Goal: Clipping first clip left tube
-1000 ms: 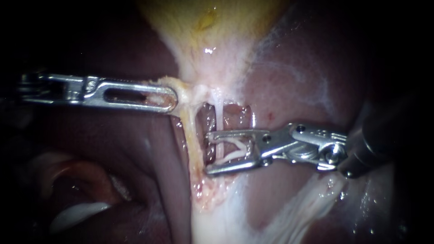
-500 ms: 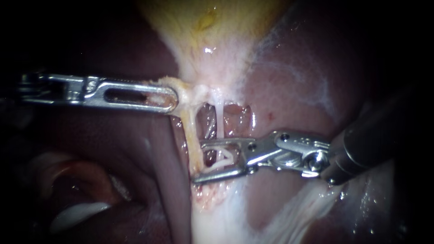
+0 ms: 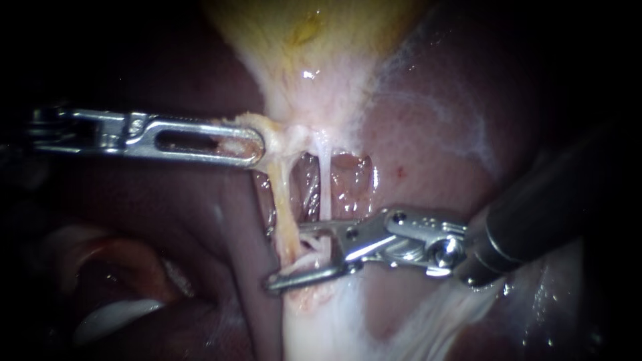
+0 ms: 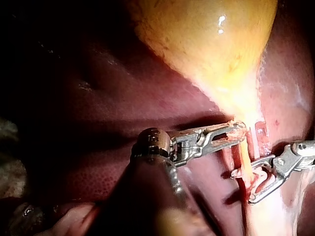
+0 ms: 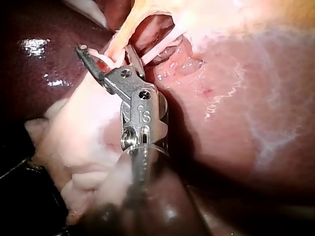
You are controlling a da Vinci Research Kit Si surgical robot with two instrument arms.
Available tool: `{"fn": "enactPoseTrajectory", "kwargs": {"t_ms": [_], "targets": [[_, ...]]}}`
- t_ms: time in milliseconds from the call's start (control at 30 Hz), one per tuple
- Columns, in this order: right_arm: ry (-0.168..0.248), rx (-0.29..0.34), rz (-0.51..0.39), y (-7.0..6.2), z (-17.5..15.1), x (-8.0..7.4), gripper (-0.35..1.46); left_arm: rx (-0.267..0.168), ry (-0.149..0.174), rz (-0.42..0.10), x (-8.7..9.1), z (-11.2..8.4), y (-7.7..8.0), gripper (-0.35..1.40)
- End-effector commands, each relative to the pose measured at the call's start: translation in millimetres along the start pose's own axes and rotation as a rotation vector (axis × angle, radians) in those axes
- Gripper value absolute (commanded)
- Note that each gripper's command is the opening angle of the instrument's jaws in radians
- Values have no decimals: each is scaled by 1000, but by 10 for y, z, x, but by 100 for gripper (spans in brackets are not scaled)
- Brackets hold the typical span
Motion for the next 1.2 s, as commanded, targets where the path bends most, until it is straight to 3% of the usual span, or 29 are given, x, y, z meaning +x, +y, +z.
{"fn": "enactPoseTrajectory", "kwargs": {"t_ms": [33,267,567,633,733,767,900,1200], "targets": [[0,-3,-1,0,3,0,50,-1,0,-1,0,1,0,-35],[2,-1,-8,2,9,3,46,-1,0,-1,0,2,0,-35],[-35,-13,-56,2,7,6,37,-2,-1,-1,0,3,0,-35],[-56,-43,-54,3,4,7,23,-2,-1,-1,0,3,0,-35],[-91,-60,-51,1,-3,8,-28,-1,-1,-1,0,2,0,-35],[-93,-81,-50,0,-7,9,-35,-1,-1,-1,0,2,0,-35],[-81,-126,-41,0,-15,19,-35,-1,-1,-1,0,3,0,-35],[-81,-124,-38,0,-19,21,-35,-1,-1,-1,0,3,0,-35]]}}
